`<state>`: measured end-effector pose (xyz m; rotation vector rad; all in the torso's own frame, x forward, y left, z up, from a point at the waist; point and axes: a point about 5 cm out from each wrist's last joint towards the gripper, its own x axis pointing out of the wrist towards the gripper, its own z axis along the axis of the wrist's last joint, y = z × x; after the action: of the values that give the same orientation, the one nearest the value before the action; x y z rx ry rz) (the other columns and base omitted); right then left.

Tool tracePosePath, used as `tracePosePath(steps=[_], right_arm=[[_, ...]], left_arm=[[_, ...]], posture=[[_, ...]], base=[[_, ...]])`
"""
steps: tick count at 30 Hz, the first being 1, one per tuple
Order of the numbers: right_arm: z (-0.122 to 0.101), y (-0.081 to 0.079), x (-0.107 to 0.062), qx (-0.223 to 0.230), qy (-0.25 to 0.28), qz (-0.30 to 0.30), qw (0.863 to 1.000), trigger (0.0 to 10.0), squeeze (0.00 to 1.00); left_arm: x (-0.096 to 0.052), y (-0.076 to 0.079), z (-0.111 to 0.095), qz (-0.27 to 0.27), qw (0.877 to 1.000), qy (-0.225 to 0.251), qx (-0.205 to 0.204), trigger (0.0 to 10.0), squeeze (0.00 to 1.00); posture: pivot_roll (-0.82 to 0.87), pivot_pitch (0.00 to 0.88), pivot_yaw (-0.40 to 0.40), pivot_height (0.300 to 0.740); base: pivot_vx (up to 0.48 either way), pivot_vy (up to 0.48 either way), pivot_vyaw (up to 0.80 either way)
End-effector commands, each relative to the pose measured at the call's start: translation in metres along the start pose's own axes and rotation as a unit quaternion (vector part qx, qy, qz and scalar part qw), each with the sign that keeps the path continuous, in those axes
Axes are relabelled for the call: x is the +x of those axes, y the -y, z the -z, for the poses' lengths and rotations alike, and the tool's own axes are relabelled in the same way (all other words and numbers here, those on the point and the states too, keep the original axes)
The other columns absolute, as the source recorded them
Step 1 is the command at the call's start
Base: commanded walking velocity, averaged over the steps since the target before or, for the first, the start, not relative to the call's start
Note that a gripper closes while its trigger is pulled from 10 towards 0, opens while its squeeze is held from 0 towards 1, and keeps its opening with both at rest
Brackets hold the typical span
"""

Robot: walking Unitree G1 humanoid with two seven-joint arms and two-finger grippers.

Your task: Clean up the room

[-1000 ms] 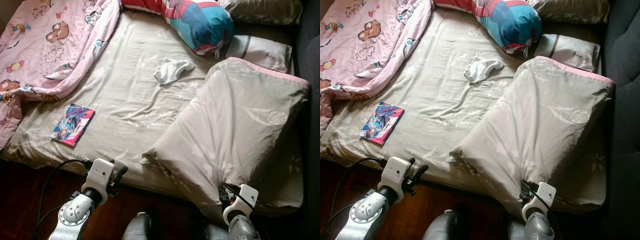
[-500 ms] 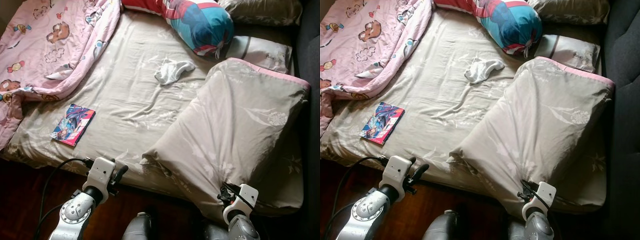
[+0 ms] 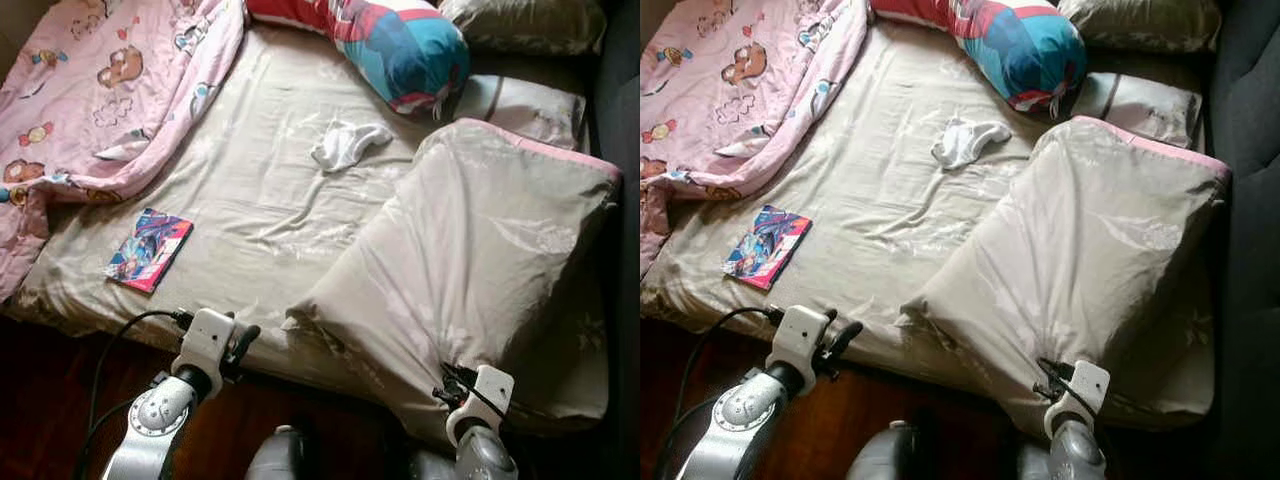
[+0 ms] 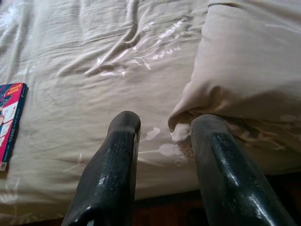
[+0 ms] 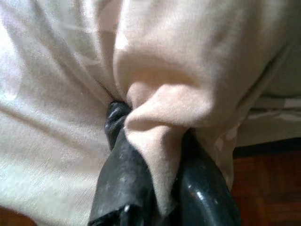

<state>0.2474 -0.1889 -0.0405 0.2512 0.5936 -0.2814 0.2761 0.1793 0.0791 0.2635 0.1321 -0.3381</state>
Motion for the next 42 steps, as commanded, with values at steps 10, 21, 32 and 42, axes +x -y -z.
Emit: tracePosePath(steps=[10, 21, 32, 42], right_arm=[[-0.061, 0.070, 0.005, -0.084, 0.077, 0.145, 0.983, 10.0, 0.00], [-0.104, 0.155, -0.022, -0.124, 0.136, 0.301, 0.936, 10.0, 0.00], [-0.105, 0.179, -0.032, -0.082, 0.120, 0.362, 0.921, 10.0, 0.00], [-0.072, 0.162, -0.026, -0.041, 0.080, 0.343, 0.935, 10.0, 1.00]], left_arm=[[0.026, -0.005, 0.002, -0.011, 1.000, 0.000, 0.008, 10.0, 0.00], [0.035, -0.005, 0.007, -0.015, 1.000, 0.004, 0.005, 10.0, 0.00], [0.036, -0.002, 0.014, -0.016, 1.000, 0.001, 0.003, 10.0, 0.00], [0.033, -0.004, 0.018, -0.017, 1.000, 0.001, 0.006, 10.0, 0.00]], posture=[[-0.01, 0.206, 0.144, 0.705], [-0.05, 0.173, 0.125, 0.705], [-0.05, 0.164, 0.119, 0.705], [-0.04, 0.161, 0.125, 0.705]], base=[[0.000, 0.000, 0.00], [0.000, 0.000, 0.00], [0.000, 0.000, 0.00], [0.000, 0.000, 0.00]])
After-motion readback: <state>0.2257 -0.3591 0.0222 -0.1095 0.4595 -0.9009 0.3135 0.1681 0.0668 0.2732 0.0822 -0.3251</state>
